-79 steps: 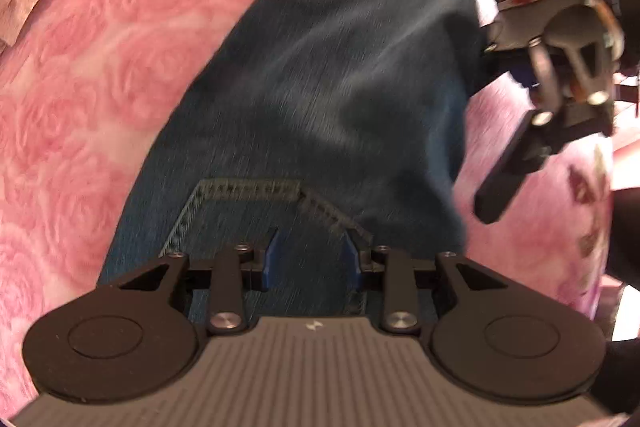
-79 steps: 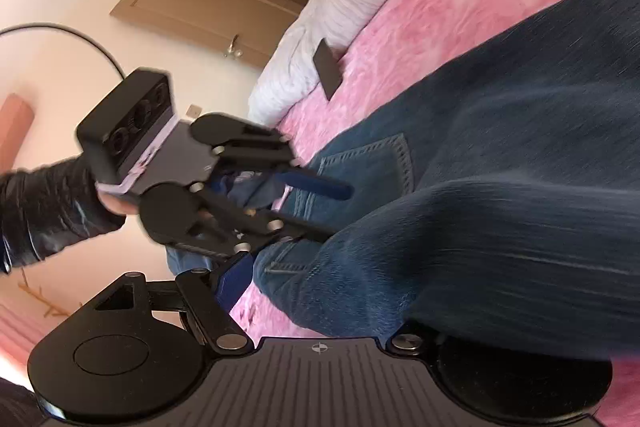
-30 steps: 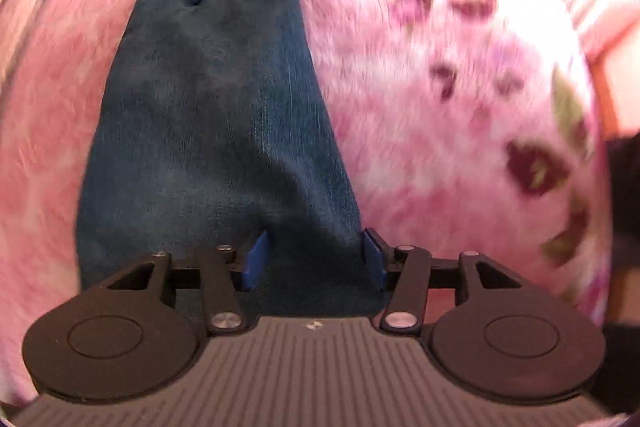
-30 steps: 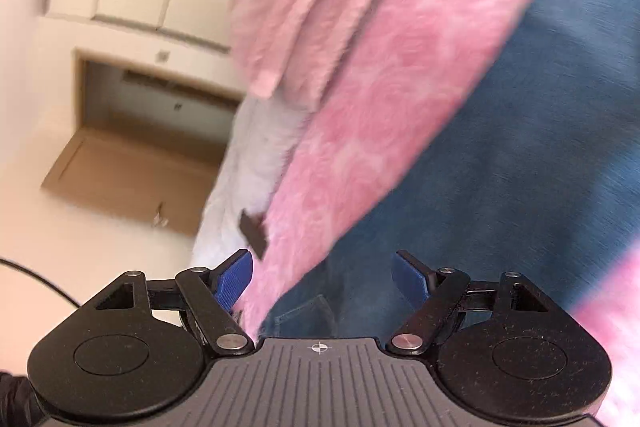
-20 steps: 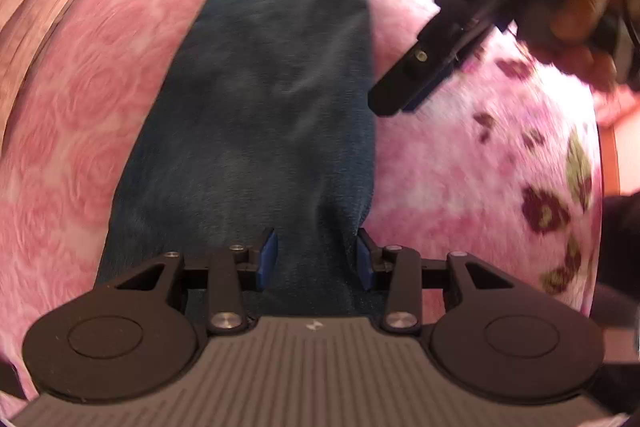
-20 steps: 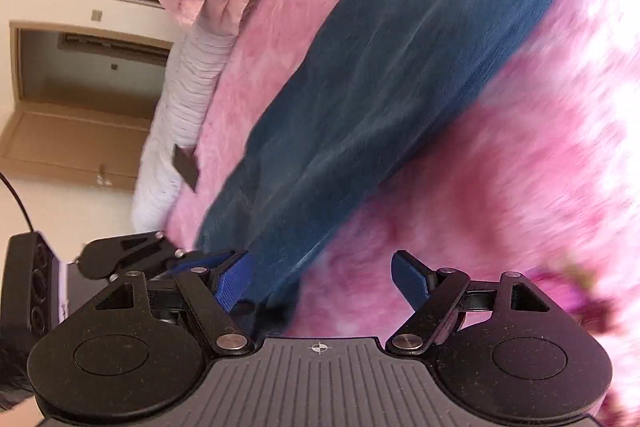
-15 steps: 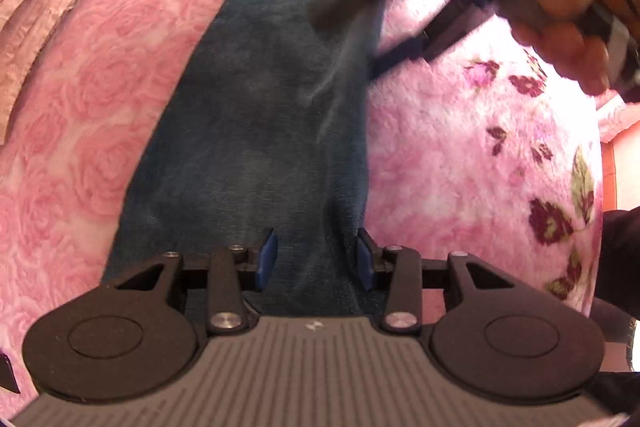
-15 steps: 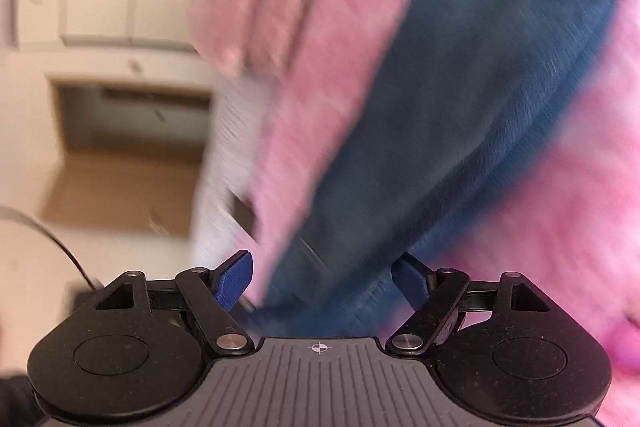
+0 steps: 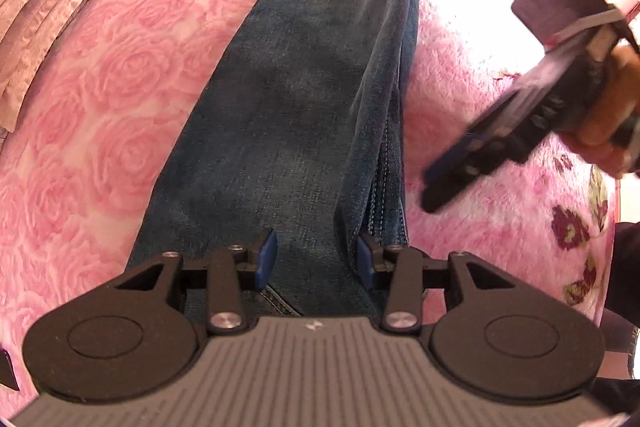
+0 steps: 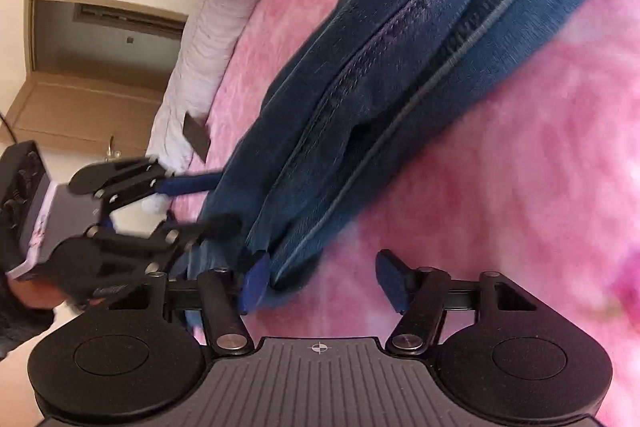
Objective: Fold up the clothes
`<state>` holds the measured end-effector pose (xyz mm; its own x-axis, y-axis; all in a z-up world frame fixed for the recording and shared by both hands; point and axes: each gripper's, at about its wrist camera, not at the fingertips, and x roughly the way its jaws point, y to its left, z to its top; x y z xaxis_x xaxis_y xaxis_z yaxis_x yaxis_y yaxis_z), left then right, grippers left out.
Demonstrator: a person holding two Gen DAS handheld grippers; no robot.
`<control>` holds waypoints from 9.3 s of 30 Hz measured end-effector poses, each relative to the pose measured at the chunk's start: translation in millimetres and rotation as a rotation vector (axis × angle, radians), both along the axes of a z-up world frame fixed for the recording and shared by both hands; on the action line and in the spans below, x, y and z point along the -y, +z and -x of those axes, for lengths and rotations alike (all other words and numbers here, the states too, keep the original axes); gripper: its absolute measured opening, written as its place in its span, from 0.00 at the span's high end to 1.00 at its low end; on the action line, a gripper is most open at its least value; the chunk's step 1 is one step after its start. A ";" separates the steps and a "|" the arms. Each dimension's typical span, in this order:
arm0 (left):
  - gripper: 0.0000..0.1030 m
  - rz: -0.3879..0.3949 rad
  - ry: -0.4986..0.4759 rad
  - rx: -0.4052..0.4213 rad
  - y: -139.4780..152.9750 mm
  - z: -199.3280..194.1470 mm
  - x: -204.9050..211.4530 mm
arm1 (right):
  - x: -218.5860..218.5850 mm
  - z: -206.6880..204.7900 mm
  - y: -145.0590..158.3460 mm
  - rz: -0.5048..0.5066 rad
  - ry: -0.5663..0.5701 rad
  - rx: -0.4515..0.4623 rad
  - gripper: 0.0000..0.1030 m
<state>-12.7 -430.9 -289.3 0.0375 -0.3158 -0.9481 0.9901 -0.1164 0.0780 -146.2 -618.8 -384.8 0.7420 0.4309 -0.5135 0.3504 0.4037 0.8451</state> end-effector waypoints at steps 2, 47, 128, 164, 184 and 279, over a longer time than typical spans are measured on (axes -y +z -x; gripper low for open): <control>0.63 0.002 -0.001 0.004 0.0 -2.8 0.1 | 5.2 -4.7 -1.3 0.035 -0.044 0.028 0.42; 0.60 -0.019 -0.170 -0.115 -10.5 61.5 -41.1 | -12.9 65.7 31.6 -0.013 -0.010 -0.068 0.98; 0.56 -0.009 0.252 0.240 0.8 -23.0 -283.0 | -105.7 -25.2 94.7 0.552 0.210 -0.170 0.34; 0.75 -0.111 -0.108 0.790 -65.9 11.1 -299.8 | -305.8 -84.5 43.7 1.573 1.281 0.242 0.89; 0.59 -0.207 0.180 0.466 -19.0 34.3 -424.7 | -349.6 -36.5 86.4 1.078 1.003 -0.029 0.70; 0.90 0.160 1.155 -0.316 -47.4 -44.3 -131.1 | 63.1 -71.5 57.7 0.615 0.440 -0.201 0.43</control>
